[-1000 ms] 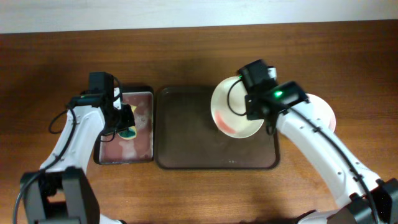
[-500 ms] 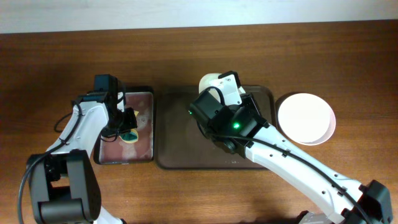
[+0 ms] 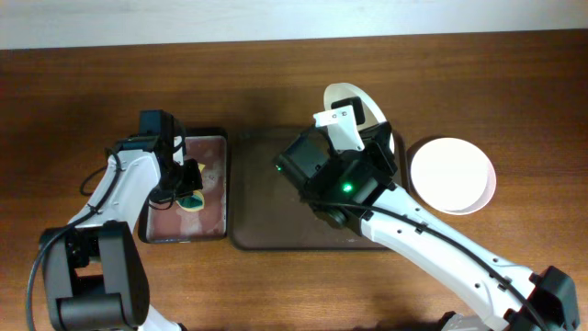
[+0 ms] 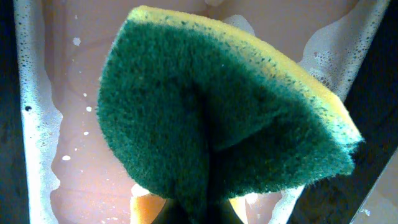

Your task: Clean dirty plates on tray and stack at the side

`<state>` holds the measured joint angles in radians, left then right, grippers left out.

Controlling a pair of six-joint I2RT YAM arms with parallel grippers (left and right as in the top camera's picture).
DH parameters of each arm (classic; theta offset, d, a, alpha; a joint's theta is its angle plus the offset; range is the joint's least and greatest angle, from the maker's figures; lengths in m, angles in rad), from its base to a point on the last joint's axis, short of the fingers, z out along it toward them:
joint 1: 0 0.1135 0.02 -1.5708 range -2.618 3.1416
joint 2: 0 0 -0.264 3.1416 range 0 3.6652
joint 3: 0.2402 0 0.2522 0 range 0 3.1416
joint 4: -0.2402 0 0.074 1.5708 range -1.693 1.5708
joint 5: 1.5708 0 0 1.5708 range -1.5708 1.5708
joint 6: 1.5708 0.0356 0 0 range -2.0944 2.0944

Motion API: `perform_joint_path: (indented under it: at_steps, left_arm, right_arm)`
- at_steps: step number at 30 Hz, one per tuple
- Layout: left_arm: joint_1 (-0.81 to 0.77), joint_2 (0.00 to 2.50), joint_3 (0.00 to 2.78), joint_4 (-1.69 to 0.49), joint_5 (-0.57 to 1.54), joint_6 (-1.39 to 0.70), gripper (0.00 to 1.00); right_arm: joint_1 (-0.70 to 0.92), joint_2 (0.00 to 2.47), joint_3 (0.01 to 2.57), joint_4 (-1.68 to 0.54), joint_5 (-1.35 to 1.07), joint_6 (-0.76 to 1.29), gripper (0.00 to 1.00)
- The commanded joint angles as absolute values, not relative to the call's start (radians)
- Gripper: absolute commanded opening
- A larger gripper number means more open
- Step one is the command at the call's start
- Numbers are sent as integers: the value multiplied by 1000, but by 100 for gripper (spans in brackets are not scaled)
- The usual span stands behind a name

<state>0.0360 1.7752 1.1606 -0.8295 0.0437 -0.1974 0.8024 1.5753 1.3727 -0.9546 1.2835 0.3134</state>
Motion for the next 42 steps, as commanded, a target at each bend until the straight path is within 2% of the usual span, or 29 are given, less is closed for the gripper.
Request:
perform_joint_path:
  at_steps: [1, 5, 7, 9, 13, 15, 18, 20, 23, 27, 30, 32, 33, 35, 40, 41, 42]
  left_arm:
    - [40, 1782, 1159, -827, 38, -177, 0]
    - [40, 1782, 1159, -827, 38, -178, 0]
    - [40, 1782, 1159, -827, 38, -178, 0]
    - [40, 1782, 1159, -828, 38, -178, 0]
    - [40, 1782, 1159, -828, 38, -178, 0]
    - [40, 1782, 1159, -828, 38, -178, 0]
    - [40, 1782, 1159, -828, 38, -177, 0]
    - [40, 1782, 1159, -828, 38, -177, 0]
    - [40, 1782, 1159, -826, 38, -177, 0]
    - [40, 1782, 1159, -825, 38, -178, 0]
    - [40, 1782, 1159, -825, 40, -177, 0]
    - [40, 1782, 1159, -824, 41, -178, 0]
    - [40, 1782, 1159, -823, 41, -177, 0]
    - [40, 1782, 1159, -801, 41, -177, 0]
    - [36, 1782, 1159, -719, 106, -96, 1]
    - [36, 1782, 1159, -717, 104, -96, 16]
    - [36, 1782, 1159, -715, 105, -96, 42]
  right_arm:
    - [813, 1574, 1391, -953, 1343, 323, 4]
    - [813, 1574, 1391, -946, 1333, 324, 4]
    - [794, 1574, 1391, -925, 1183, 328, 4]
    - [725, 1574, 1391, -924, 936, 364, 4]
    - [476, 1574, 1391, -942, 527, 484, 4]
    - [262, 1574, 1391, -962, 302, 514, 4]
    - [15, 1582, 1390, -998, 108, 514, 4]
    - [-156, 1604, 1370, -1015, 57, 513, 4]
    - [-295, 1631, 1303, -991, 27, 473, 4]
    - [-410, 1647, 1199, -937, 37, 463, 4]
    - [-427, 1647, 1150, -894, 36, 450, 5]
    - [-418, 1647, 1148, -860, -13, 448, 57]
    - [-410, 1647, 1148, -848, -81, 407, 66]
    - [-370, 1647, 1148, -825, -225, 302, 67]
    - [-231, 1647, 1148, -807, -233, 258, 68]
    - [-210, 1647, 1148, -807, -232, 258, 68]
    - [-196, 1647, 1148, -807, -233, 257, 68]
